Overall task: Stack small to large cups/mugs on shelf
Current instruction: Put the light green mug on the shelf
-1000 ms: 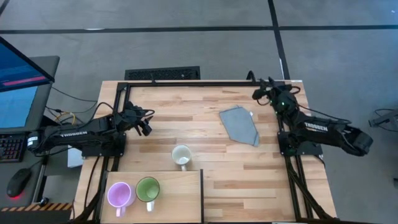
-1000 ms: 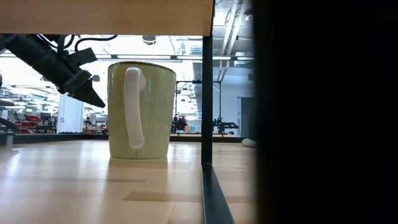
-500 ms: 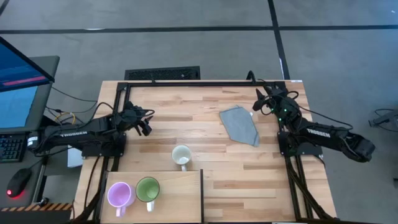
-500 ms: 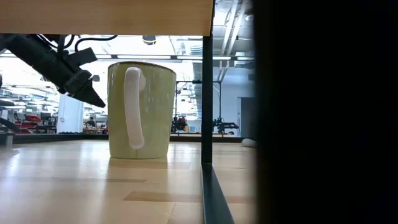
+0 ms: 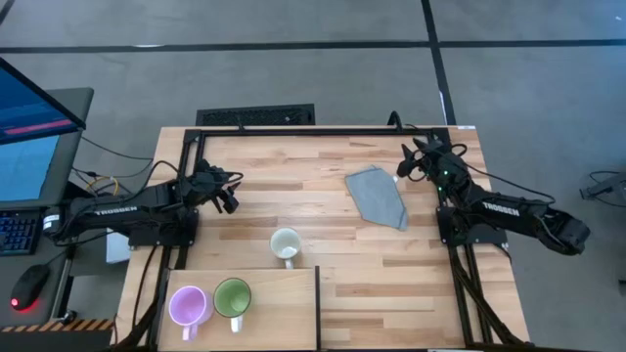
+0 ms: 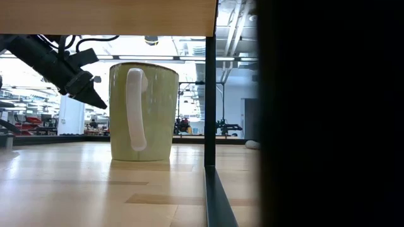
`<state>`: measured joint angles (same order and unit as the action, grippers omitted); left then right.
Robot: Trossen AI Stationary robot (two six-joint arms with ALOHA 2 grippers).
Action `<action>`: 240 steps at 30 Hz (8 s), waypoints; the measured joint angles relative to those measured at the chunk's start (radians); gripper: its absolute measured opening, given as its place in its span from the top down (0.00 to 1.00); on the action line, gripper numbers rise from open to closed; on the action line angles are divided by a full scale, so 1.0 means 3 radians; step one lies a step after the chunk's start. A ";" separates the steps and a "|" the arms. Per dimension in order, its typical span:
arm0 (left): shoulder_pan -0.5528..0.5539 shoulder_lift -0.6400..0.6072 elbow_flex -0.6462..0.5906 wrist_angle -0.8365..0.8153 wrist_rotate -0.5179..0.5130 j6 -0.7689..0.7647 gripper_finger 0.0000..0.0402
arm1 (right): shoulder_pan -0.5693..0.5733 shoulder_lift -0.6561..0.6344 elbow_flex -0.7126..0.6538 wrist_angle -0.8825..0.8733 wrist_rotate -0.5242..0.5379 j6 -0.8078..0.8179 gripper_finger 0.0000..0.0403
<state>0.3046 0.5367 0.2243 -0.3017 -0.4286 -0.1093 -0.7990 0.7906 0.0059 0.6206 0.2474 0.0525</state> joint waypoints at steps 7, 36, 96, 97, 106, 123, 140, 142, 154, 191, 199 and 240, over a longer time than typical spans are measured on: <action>0.0000 -0.0001 -0.0001 0.0029 -0.0001 0.0074 0.59 | 0.0000 0.0000 -0.0001 -0.0030 0.0000 0.0000 0.42; 0.0000 -0.0001 -0.0001 0.0531 0.0613 0.0519 0.59 | 0.0000 0.0000 -0.0004 -0.0030 0.0001 0.0001 0.42; -0.0034 0.1416 0.1518 -0.0351 0.0879 0.0741 0.59 | 0.0000 0.0000 0.0023 -0.0331 0.0001 0.0000 0.42; -0.0048 0.1466 0.1598 -0.0436 0.0887 0.0709 0.59 | 0.0000 0.0000 0.0026 -0.0333 0.0001 -0.0003 0.42; -0.0302 0.1783 0.2101 -0.0949 0.0890 0.0365 0.59 | 0.0000 0.0000 0.0032 -0.0408 0.0001 0.0000 0.42; -0.0713 0.2003 0.2403 -0.1283 0.1179 -0.0059 0.59 | -0.0003 0.0003 0.0038 -0.0498 0.0001 0.0000 0.42; -0.0715 0.2003 0.2403 -0.1355 0.1382 -0.0952 0.59 | -0.0002 0.0003 0.0039 -0.0760 0.0003 0.0001 0.42; -0.0738 0.2003 0.2403 -0.1354 0.1467 -0.0787 0.59 | -0.0001 0.0003 0.0039 -0.0760 0.0002 0.0001 0.42; -0.0965 0.2292 0.2446 -0.1222 0.1497 -0.0461 0.59 | -0.0006 0.0001 0.0039 -0.0749 0.0059 0.0001 0.42; -0.1391 0.3583 0.3866 -0.2276 0.1354 -0.0267 0.59 | -0.0006 0.0003 0.0039 -0.0771 0.0053 0.0001 0.42; -0.1391 0.3583 0.3865 -0.2273 0.1377 -0.0349 0.59 | -0.0006 0.0003 0.0039 -0.0773 0.0052 0.0002 0.42; -0.1357 0.3776 0.3859 -0.2320 0.1703 -0.0399 0.59 | -0.0006 0.0004 0.0039 -0.0864 0.0052 0.0088 0.42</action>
<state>-0.1026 1.6695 1.3819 -0.9979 0.0824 -0.2289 -0.8009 0.7918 0.0177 0.3614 0.2630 0.0790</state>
